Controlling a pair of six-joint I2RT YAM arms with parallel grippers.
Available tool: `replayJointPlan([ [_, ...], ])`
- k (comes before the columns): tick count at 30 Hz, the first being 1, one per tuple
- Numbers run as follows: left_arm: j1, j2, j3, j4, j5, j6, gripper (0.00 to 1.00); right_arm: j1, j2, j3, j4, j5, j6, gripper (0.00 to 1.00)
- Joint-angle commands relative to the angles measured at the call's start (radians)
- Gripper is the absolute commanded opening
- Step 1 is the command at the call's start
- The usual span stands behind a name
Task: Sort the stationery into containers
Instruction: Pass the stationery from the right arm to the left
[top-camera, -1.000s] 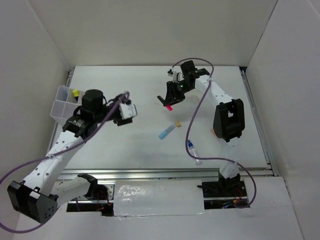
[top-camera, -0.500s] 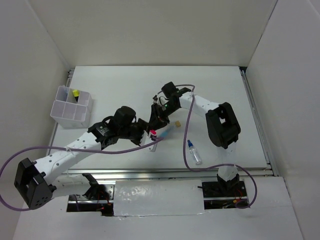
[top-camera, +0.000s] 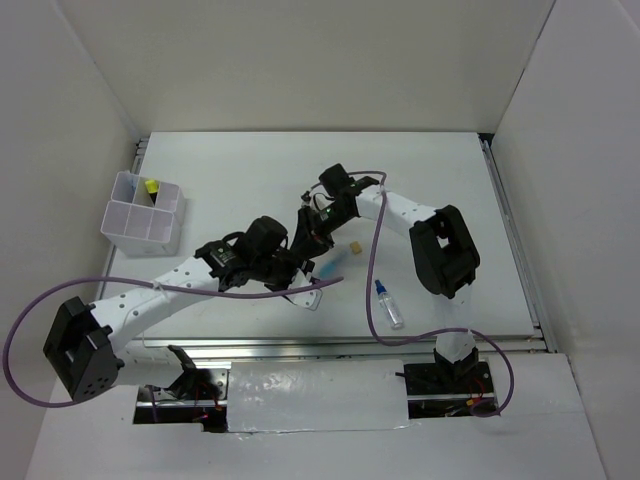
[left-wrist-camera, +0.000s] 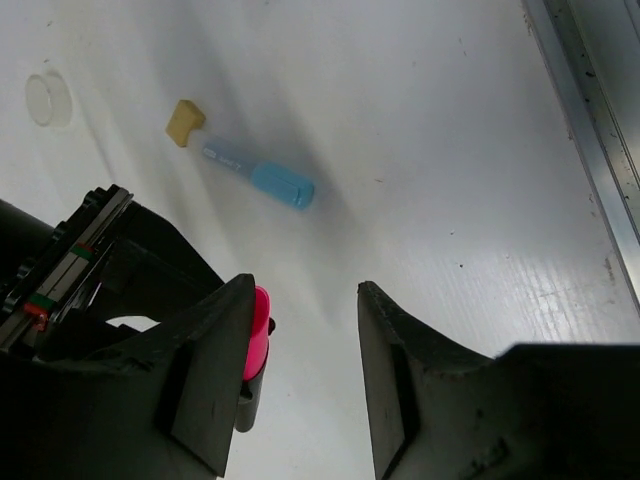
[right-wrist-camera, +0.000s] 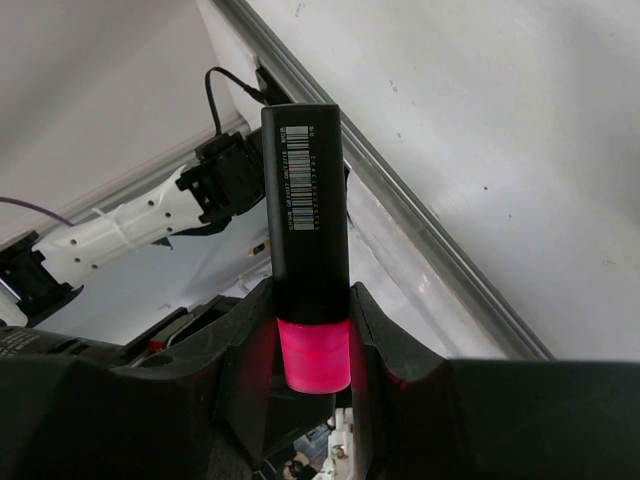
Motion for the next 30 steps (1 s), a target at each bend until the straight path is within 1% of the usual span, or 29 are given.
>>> replayJointPlan([
  [1,0.021,0.017,0.034,-0.015,0.018,-0.006,0.57,0.02,-0.054,0.006,0.03,-0.053,0.016,0.0],
  [7,0.033,0.023,0.031,0.001,0.003,-0.011,0.54,0.048,-0.071,-0.021,0.041,-0.056,0.015,0.0],
  [10,0.035,0.021,0.027,0.009,-0.003,-0.006,0.57,0.055,-0.063,-0.021,0.038,-0.047,0.016,0.0],
  [12,0.036,0.02,0.024,0.009,-0.006,-0.003,0.6,0.057,-0.059,-0.021,0.038,-0.049,0.016,0.0],
  [15,0.038,0.025,0.019,0.002,-0.018,0.006,0.6,0.055,-0.059,-0.017,0.038,-0.055,0.016,0.0],
  [19,0.064,0.048,0.008,-0.029,-0.037,0.034,0.54,0.057,-0.079,-0.034,0.05,-0.055,0.02,0.0],
  [20,0.07,0.051,0.005,-0.031,-0.04,0.038,0.5,0.057,-0.082,-0.038,0.052,-0.056,0.021,0.0],
  [22,0.093,0.049,-0.002,-0.032,-0.035,0.055,0.46,0.06,-0.089,-0.047,0.058,-0.058,0.023,0.0],
  [23,0.099,0.048,-0.005,-0.034,-0.034,0.061,0.41,0.06,-0.088,-0.049,0.058,-0.059,0.023,0.0],
  [24,0.099,0.04,-0.009,-0.031,-0.034,0.061,0.39,0.06,-0.088,-0.046,0.061,-0.062,0.021,0.0],
  [25,0.099,0.035,-0.009,-0.031,-0.031,0.06,0.36,0.058,-0.086,-0.048,0.065,-0.075,0.021,0.06],
  [26,0.098,0.022,-0.01,-0.032,-0.031,0.054,0.29,0.057,-0.083,-0.046,0.07,-0.082,0.021,0.15],
  [27,0.096,0.012,-0.009,-0.032,-0.026,0.043,0.26,0.055,-0.082,-0.044,0.079,-0.093,0.016,0.31],
  [28,0.093,0.003,-0.007,-0.035,-0.025,0.016,0.19,0.055,-0.082,-0.044,0.081,-0.096,0.013,0.39],
  [29,0.089,-0.021,-0.004,-0.037,-0.02,-0.003,0.15,0.045,-0.079,-0.043,0.079,-0.099,0.01,0.52],
  [30,0.089,-0.035,-0.005,-0.035,-0.015,-0.026,0.12,0.037,-0.077,-0.038,0.079,-0.099,0.004,0.57],
])
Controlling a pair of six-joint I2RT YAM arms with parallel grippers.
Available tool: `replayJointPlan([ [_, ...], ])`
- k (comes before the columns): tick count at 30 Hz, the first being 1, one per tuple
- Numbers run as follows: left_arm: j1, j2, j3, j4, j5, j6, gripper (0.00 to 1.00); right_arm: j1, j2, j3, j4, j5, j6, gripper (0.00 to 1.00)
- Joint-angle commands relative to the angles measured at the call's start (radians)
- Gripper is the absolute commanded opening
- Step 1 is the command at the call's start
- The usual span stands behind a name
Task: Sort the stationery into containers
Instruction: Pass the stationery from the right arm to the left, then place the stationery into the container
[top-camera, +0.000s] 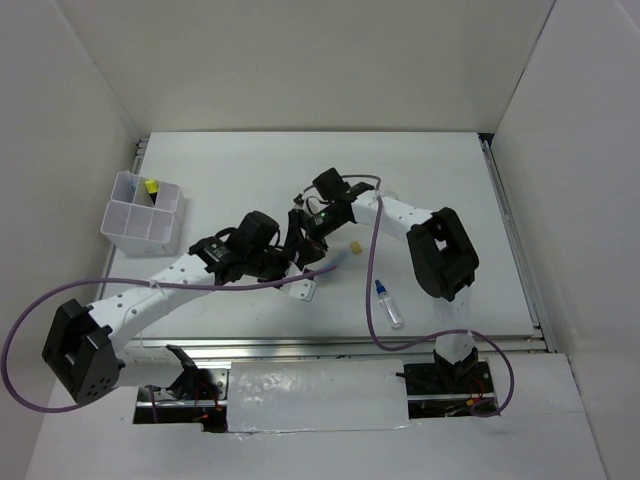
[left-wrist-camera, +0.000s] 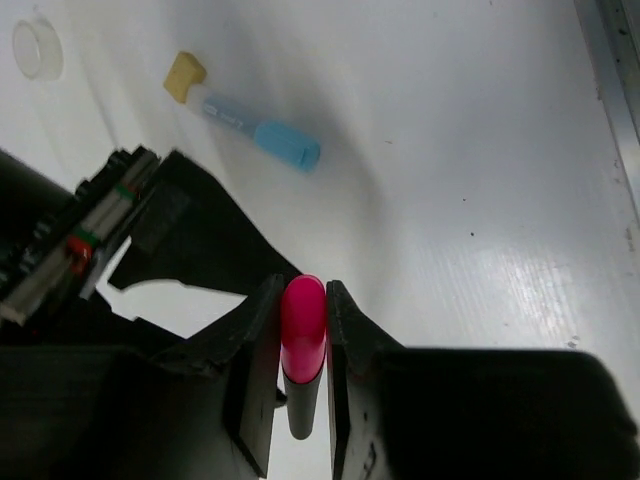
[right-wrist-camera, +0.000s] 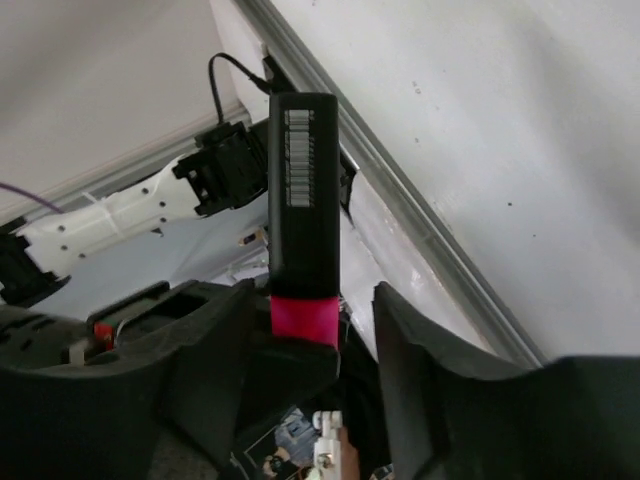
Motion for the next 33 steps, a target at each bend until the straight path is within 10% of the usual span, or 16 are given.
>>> replayJointPlan([
  [1,0.014,-0.074,-0.007,-0.027,-0.018,-0.113,0.05,-0.022,-0.065,0.004,-0.014,-0.081,-0.025,0.59],
  [7,0.053,-0.204,-0.032,-0.006,-0.029,-0.325,0.0,-0.216,-0.036,0.087,-0.08,-0.041,-0.105,0.61],
  [22,1.021,0.062,0.215,0.526,0.168,-0.961,0.0,-0.496,-0.07,0.184,-0.315,0.132,-0.428,0.59],
  [33,1.187,0.305,0.359,0.735,0.235,-1.106,0.0,-0.51,-0.147,0.077,-0.272,0.164,-0.471,0.58],
])
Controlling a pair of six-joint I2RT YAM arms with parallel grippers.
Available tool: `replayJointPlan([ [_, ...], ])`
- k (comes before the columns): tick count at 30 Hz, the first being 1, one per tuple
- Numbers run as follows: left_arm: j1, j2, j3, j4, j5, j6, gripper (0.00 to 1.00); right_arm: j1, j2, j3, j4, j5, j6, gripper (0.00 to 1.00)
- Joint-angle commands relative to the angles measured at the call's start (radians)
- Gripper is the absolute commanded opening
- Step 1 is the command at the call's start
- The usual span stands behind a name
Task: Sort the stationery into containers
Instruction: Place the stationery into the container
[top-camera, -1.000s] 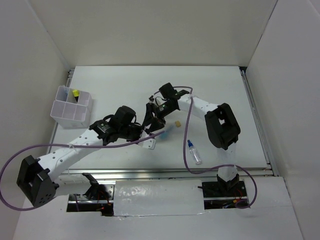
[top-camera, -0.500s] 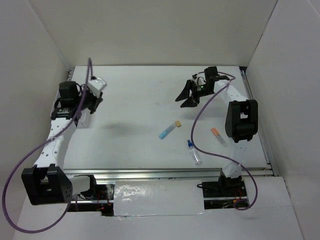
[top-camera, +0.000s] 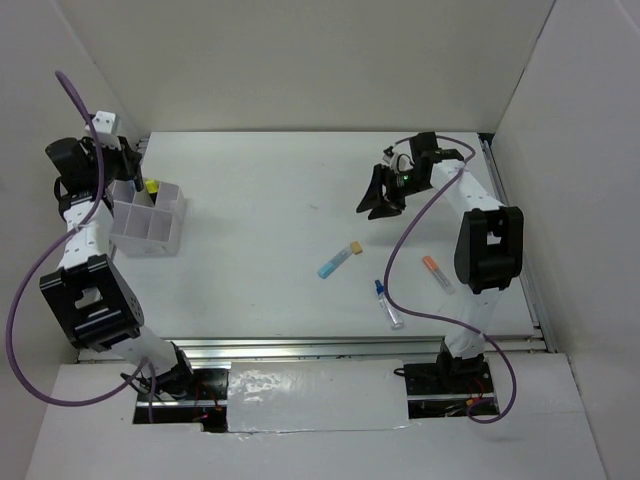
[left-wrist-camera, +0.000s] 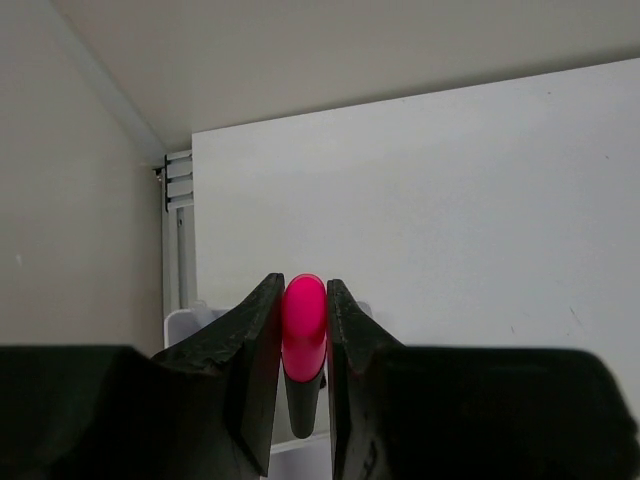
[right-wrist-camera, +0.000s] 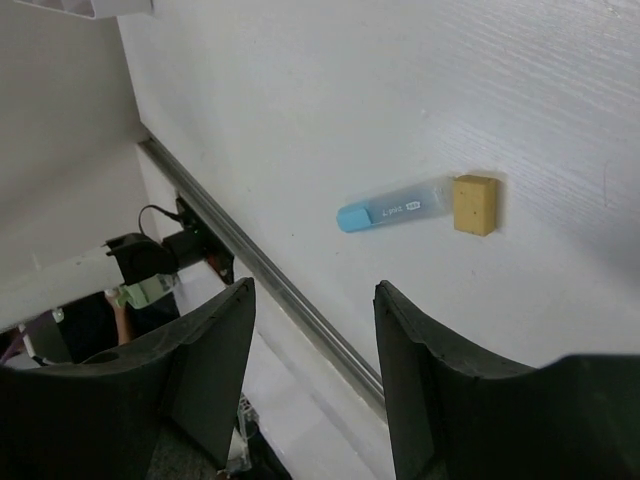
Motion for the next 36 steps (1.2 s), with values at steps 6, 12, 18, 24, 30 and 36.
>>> replayJointPlan([
  [6,0.02,0.094,0.063,0.165,0.079,-0.08,0.03,-0.008,-0.059,-0.012,-0.02,0.037,-0.068,0.57],
  [12,0.02,0.159,0.08,0.18,0.073,-0.091,0.06,-0.01,-0.07,-0.023,-0.04,0.09,-0.107,0.56],
  [18,0.014,0.186,0.069,0.178,0.052,-0.054,0.06,-0.01,-0.105,-0.066,-0.011,0.159,-0.116,0.55],
  [24,0.016,0.191,0.046,0.163,0.037,-0.026,0.26,-0.01,-0.113,-0.069,-0.023,0.239,-0.136,0.55],
  [30,0.017,0.141,-0.013,0.172,0.015,-0.035,0.45,-0.01,-0.134,-0.071,-0.035,0.407,-0.173,0.54],
  [36,0.023,0.102,-0.041,0.162,0.027,-0.035,0.58,-0.03,-0.208,-0.127,-0.017,0.587,-0.256,0.54],
])
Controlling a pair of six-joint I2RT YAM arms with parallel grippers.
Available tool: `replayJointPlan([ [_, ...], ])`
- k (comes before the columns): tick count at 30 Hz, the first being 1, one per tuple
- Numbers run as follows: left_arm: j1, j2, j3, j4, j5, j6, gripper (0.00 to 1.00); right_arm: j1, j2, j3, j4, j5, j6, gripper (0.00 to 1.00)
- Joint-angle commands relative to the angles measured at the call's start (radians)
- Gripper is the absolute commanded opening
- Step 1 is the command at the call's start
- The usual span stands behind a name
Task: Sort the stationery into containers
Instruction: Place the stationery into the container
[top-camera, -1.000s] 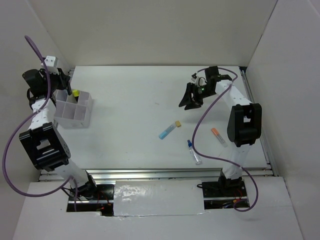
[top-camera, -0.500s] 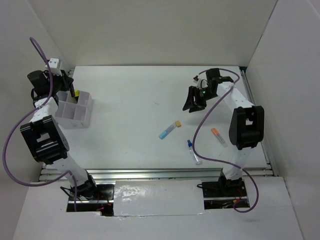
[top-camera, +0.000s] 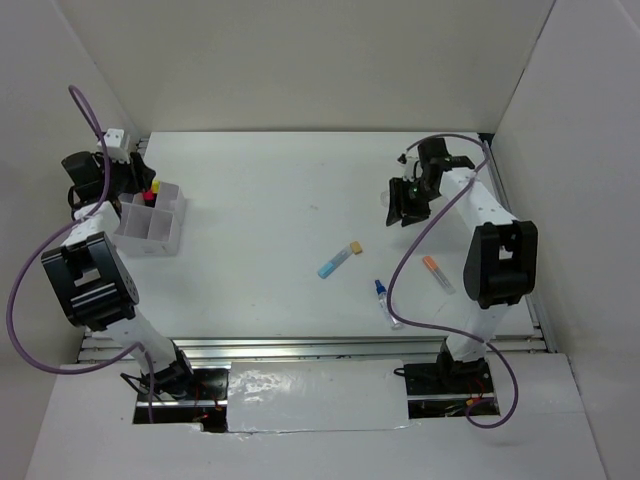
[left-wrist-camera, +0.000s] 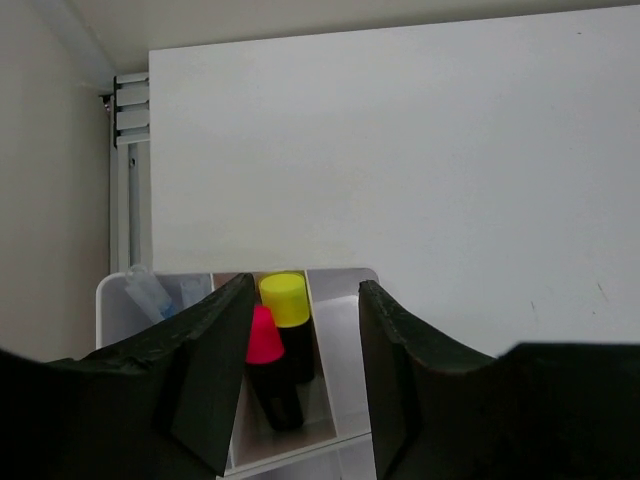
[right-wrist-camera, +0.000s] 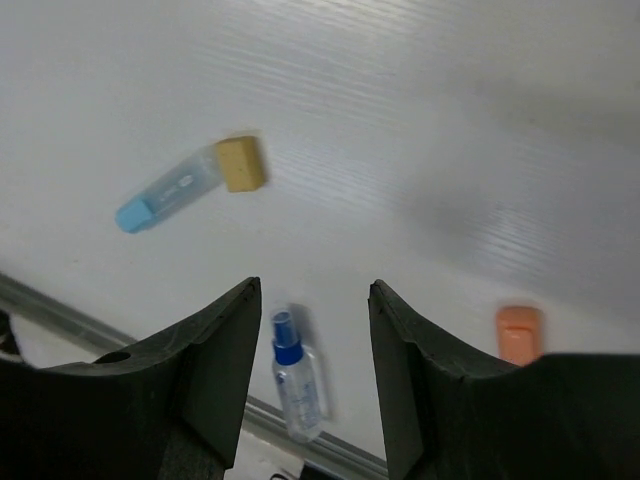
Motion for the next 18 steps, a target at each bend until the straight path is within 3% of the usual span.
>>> replayJointPlan([
  [1,0.008,-0.076,-0.005,0.056,0.024,0.001,0.58,-0.027,-0.095,-0.026,0.015,0.163,-0.06,0.54],
  [6,-0.012,-0.137,-0.022,0.07,0.064,-0.034,0.58,-0.033,-0.056,0.09,0.098,0.197,-0.014,0.51],
  [13,-0.087,-0.268,-0.028,-0.013,0.067,0.061,0.59,-0.016,0.292,0.481,0.069,0.338,0.063,0.37],
  [18,-0.115,-0.346,-0.057,-0.055,0.067,0.108,0.59,-0.007,0.478,0.674,0.032,0.37,0.072,0.35],
])
